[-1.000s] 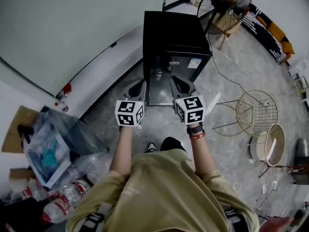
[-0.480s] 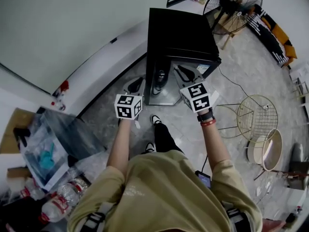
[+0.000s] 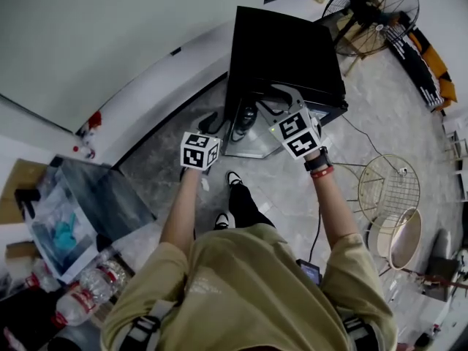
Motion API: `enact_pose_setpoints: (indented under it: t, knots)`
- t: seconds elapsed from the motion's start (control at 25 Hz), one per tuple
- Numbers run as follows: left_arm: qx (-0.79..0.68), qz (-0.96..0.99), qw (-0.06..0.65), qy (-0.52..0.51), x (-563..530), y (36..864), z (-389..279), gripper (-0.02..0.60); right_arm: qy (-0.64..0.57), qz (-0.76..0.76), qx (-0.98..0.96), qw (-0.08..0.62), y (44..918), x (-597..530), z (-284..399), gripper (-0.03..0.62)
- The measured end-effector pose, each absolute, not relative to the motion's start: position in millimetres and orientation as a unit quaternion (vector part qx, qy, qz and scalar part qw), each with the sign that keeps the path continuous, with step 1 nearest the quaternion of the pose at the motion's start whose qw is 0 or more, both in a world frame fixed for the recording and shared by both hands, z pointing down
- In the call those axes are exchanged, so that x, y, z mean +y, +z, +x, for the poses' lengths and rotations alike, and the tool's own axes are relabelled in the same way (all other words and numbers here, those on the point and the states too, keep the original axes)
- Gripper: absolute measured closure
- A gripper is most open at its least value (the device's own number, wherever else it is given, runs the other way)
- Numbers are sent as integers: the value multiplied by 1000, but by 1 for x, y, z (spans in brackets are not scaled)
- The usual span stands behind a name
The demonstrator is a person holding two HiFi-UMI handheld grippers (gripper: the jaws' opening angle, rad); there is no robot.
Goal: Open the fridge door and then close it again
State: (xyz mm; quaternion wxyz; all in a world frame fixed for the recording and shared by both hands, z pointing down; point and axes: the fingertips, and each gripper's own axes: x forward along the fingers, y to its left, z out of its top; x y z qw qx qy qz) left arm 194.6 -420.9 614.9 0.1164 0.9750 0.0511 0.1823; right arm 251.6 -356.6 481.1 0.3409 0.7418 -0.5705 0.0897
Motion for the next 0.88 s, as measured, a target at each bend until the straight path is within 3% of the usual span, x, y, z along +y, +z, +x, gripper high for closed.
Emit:
enact_pose_setpoints:
  t: [0.12, 0.4, 0.88]
  knots:
    - [58, 970, 126, 199, -425, 634, 209, 376, 85, 721, -576, 376, 489, -367, 261, 374]
    - [67, 962, 144, 224, -429, 669, 236, 374, 90, 671, -600, 427, 506, -377, 271, 362]
    - [104, 958, 120, 240, -427, 681, 244, 436, 98, 629, -612, 469, 523, -380, 274, 362]
